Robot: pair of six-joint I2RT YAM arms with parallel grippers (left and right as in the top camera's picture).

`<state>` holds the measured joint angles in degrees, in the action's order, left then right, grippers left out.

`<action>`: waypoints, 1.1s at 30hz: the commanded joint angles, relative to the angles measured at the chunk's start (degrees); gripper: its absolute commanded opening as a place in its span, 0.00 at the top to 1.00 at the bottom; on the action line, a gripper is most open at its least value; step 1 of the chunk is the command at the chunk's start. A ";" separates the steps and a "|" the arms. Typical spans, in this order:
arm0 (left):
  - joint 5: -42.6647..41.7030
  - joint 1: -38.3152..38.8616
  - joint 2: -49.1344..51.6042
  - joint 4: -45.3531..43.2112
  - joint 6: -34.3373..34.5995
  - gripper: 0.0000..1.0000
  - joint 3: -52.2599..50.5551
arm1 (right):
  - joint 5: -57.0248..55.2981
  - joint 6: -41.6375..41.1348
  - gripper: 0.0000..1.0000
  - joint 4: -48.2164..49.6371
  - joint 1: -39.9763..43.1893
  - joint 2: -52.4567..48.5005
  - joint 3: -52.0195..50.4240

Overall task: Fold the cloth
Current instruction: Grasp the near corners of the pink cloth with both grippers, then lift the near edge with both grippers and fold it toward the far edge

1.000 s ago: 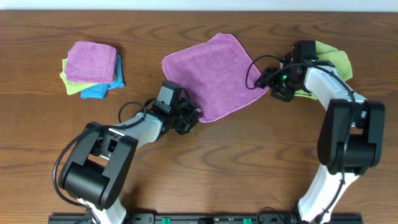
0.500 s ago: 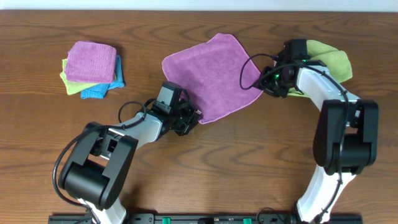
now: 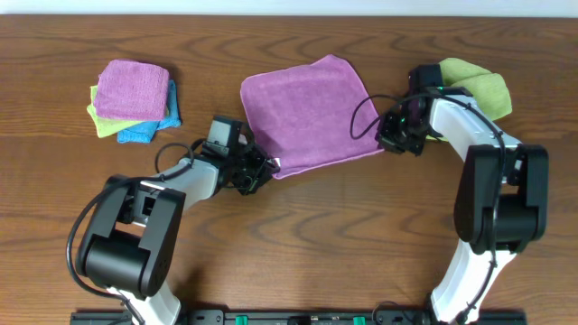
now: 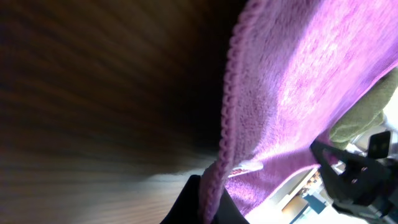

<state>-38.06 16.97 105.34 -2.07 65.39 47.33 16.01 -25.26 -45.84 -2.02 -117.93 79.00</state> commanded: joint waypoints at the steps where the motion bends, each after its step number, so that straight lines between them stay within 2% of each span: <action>1: -2.93 -1.77 0.31 1.49 -5.84 0.94 -0.13 | -1.49 -0.02 0.99 -2.78 -1.64 -0.22 -0.13; 8: -6.71 -3.67 0.31 5.27 -12.04 0.95 -0.13 | -4.68 -2.91 0.99 -8.83 -6.56 0.09 -0.13; 14: -7.65 -5.73 0.31 13.42 -19.56 0.94 -0.13 | -5.33 -4.50 0.99 -11.30 -9.70 2.23 -1.57; 18: -7.89 -7.32 0.31 17.35 -23.85 0.94 -0.13 | -5.25 -4.50 0.99 -10.05 -9.97 5.14 -6.86; 26: -8.15 -7.93 0.31 20.83 -27.65 0.94 -0.13 | -2.89 -4.31 0.99 -1.64 -9.94 15.72 -20.20; 33: -8.07 -7.93 0.28 25.99 -31.01 0.94 -0.13 | -2.21 -4.26 0.99 -0.70 -9.97 18.95 -23.58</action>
<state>-47.88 9.37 105.34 22.28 37.21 47.33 13.21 -28.73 -46.59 -11.70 -99.53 56.60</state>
